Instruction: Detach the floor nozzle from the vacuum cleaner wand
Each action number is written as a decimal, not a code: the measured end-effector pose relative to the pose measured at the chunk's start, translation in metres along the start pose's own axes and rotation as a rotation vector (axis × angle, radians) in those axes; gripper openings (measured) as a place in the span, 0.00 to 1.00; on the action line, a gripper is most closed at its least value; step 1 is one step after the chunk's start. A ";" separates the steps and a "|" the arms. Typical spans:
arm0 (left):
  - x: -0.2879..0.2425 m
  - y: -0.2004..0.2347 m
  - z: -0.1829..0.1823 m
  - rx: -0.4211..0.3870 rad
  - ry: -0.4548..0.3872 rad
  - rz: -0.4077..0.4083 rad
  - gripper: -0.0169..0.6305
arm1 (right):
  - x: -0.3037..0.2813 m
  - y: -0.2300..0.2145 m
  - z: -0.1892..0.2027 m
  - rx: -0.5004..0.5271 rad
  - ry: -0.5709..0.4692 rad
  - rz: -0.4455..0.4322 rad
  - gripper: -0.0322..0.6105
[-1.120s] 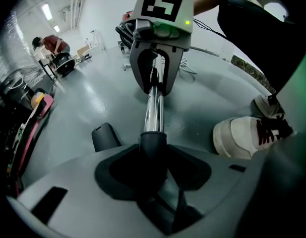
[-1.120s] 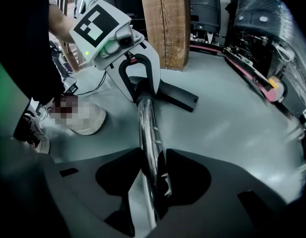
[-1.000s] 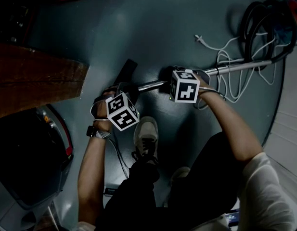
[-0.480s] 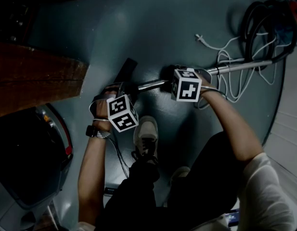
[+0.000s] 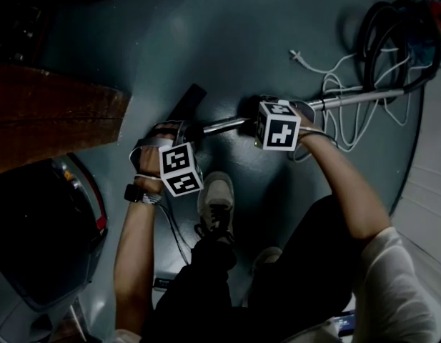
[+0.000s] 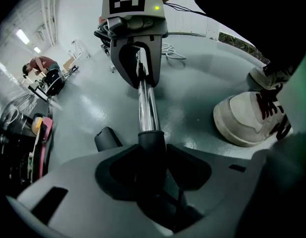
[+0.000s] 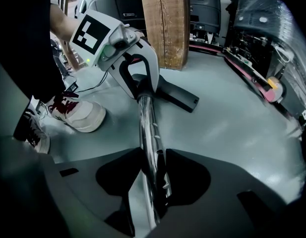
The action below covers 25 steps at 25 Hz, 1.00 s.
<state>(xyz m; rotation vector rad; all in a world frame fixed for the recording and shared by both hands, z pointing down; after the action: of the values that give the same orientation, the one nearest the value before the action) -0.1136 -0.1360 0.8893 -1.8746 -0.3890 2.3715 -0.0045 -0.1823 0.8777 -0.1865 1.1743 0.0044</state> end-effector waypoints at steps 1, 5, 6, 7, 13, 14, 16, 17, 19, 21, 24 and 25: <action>0.000 0.000 0.000 0.010 -0.001 0.000 0.30 | 0.000 0.000 0.000 0.000 0.000 0.000 0.32; -0.001 0.002 0.002 0.107 -0.004 0.017 0.29 | 0.000 -0.001 -0.001 -0.004 -0.005 0.004 0.32; -0.002 0.003 0.003 0.138 -0.006 0.022 0.29 | 0.000 -0.002 -0.002 -0.006 -0.009 0.007 0.32; -0.002 0.003 0.004 0.165 -0.007 0.026 0.29 | 0.000 -0.002 -0.002 -0.007 -0.011 0.009 0.32; 0.004 0.004 0.022 0.213 0.025 0.022 0.29 | -0.002 -0.008 0.012 0.019 0.041 0.037 0.29; 0.007 0.003 0.027 0.216 0.023 0.022 0.29 | -0.003 -0.009 0.015 -0.003 0.032 0.031 0.29; 0.011 0.001 0.034 0.213 0.024 0.022 0.29 | -0.004 -0.009 0.021 -0.044 0.029 0.019 0.30; 0.011 0.000 0.035 0.208 0.026 0.022 0.29 | -0.005 -0.008 0.022 -0.044 0.036 0.018 0.30; 0.009 -0.002 0.035 0.199 0.031 0.017 0.29 | -0.004 -0.009 0.019 -0.027 0.041 0.021 0.29; 0.007 -0.003 0.034 0.194 0.033 0.012 0.29 | -0.003 -0.009 0.016 -0.024 0.037 0.022 0.29; 0.005 -0.003 0.033 0.167 0.043 0.010 0.29 | -0.005 -0.008 0.019 -0.041 0.036 0.028 0.30; 0.005 -0.004 0.033 0.158 0.047 0.008 0.30 | -0.005 -0.008 0.021 -0.048 0.037 0.030 0.30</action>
<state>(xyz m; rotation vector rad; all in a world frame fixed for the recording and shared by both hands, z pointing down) -0.1472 -0.1360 0.8929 -1.8599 -0.1848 2.2834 0.0134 -0.1867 0.8914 -0.2125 1.2149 0.0554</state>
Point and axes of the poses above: the fingertips, and each gripper's own axes: x backward along the fingers, y to its left, z out of its underside, the point moved 2 cm from there along x, backward along the fingers, and after that the axes turned 13 degrees about -x, right-handed, at the moved point
